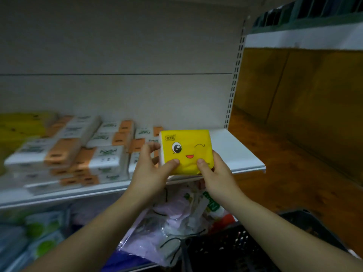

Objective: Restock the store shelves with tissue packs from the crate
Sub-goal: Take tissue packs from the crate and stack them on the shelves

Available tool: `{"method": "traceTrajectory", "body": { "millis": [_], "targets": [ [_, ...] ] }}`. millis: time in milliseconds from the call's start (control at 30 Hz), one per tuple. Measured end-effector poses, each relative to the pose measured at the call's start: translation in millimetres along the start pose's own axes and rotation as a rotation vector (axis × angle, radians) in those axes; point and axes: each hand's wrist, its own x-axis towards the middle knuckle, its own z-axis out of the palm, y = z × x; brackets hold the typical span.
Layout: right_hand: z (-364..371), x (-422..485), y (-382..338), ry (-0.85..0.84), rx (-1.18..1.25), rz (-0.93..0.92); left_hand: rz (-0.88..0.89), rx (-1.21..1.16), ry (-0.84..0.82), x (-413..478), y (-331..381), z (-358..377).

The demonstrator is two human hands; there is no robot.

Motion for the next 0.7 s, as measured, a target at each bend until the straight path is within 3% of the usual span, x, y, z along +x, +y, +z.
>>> {"method": "traceTrajectory", "body": {
  "millis": [300, 533, 700],
  "targets": [
    [60.7, 17.5, -48.3, -0.191, -0.089, -0.198, 0.074, 0.021, 0.145, 2.1, 25.7, -81.1],
    [19.1, 34.9, -61.5, -0.213, -0.085, -0.232, -0.024, -0.027, 0.152, 10.7, 51.2, -48.8],
    [-14.6, 35.1, -88.3, -0.273, -0.106, -0.128, -0.095, -0.036, 0.142, 11.2, 86.4, -31.0]
  ]
}}
